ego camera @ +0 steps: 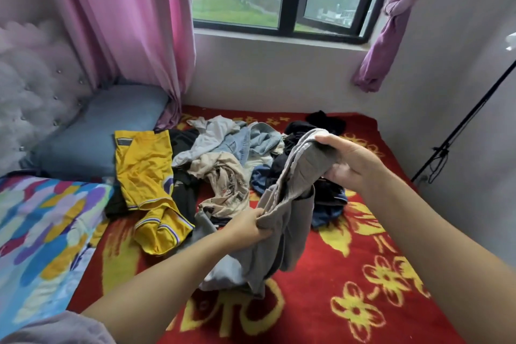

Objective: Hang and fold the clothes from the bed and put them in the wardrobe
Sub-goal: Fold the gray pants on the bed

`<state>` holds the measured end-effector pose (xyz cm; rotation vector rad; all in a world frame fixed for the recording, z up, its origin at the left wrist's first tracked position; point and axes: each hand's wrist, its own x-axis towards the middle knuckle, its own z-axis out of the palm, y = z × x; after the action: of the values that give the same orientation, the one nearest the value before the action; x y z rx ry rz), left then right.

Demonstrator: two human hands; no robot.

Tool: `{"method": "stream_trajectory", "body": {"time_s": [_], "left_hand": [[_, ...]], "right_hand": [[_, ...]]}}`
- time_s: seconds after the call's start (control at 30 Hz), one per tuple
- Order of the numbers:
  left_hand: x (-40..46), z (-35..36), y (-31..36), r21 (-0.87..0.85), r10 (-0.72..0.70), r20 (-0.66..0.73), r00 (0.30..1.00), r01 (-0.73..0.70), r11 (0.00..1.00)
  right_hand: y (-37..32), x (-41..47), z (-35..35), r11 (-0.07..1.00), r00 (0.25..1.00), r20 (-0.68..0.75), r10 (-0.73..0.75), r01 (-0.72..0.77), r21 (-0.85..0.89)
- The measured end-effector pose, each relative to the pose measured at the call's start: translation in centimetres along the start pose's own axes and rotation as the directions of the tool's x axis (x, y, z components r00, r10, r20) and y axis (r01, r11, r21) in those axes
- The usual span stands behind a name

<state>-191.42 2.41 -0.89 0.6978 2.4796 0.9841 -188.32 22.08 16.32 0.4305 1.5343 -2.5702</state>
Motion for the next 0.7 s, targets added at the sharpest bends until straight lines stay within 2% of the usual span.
{"method": "stream_trajectory", "body": {"time_s": [0.07,0.17,0.23,0.3,0.33,0.37,0.43,0.47,0.5,0.53,0.6,0.67,0.7], "left_hand": [[-0.2,-0.2,-0.8,0.029,-0.032,-0.134,0.99,0.037,0.999],[-1.1,-1.1,-1.7,0.023,-0.103,-0.311,0.945,0.116,0.993],[-1.7,-1.7,-1.6,0.002,-0.098,-0.421,0.902,0.109,0.994],[-1.9,-2.3,-1.0,0.032,-0.057,-0.443,0.895,0.08,0.996],[-2.0,-2.5,-0.6,0.052,-0.053,-0.392,0.919,0.079,0.996],[-2.2,-2.4,-0.3,0.04,-0.056,-0.302,0.952,0.071,0.997],[-2.8,-2.0,-0.1,-0.055,-0.066,-0.047,0.997,0.063,0.996],[-3.3,-1.9,-0.3,-0.097,-0.079,0.093,0.993,0.088,0.991],[-3.9,-1.9,-1.0,-0.113,-0.098,0.214,0.972,0.125,0.986],[-4.7,-2.2,-1.8,-0.107,-0.146,0.314,0.938,0.188,0.976],[-6.7,-3.3,-4.0,-0.133,-0.247,0.392,0.886,0.321,0.938],[-8.7,-5.0,-6.5,-0.3,-0.424,0.299,0.855,0.506,0.808],[-9.5,-6.2,-7.5,-0.461,-0.525,0.212,0.824,0.558,0.69]], "right_hand": [[-0.8,-0.6,1.2,0.996,0.998,0.059,-0.012,0.017,-0.088],[-2.2,-0.9,2.7,0.971,0.992,0.031,-0.123,0.127,-0.203],[-2.9,-0.7,3.7,0.945,0.981,0.007,-0.196,0.191,-0.266],[-3.4,-0.1,4.5,0.876,0.953,-0.028,-0.301,0.264,-0.404],[-3.5,0.5,4.7,0.807,0.932,-0.036,-0.361,0.292,-0.513],[-3.8,1.3,4.4,0.682,0.904,-0.028,-0.427,0.301,-0.667],[-4.4,3.1,3.3,0.294,0.88,0.02,-0.475,0.181,-0.939],[-4.6,4.1,2.6,0.096,0.9,0.008,-0.435,0.055,-0.994],[-4.3,4.9,2.0,-0.029,0.933,-0.062,-0.354,-0.078,-0.997],[-3.6,5.6,1.4,-0.084,0.957,-0.176,-0.229,-0.2,-0.976],[-0.8,7.1,1.4,-0.092,0.939,-0.343,0.025,-0.339,-0.936],[2.9,9.1,3.3,-0.087,0.933,-0.328,0.147,-0.318,-0.944],[4.7,10.1,5.2,-0.062,0.955,-0.252,0.157,-0.245,-0.967]]}}
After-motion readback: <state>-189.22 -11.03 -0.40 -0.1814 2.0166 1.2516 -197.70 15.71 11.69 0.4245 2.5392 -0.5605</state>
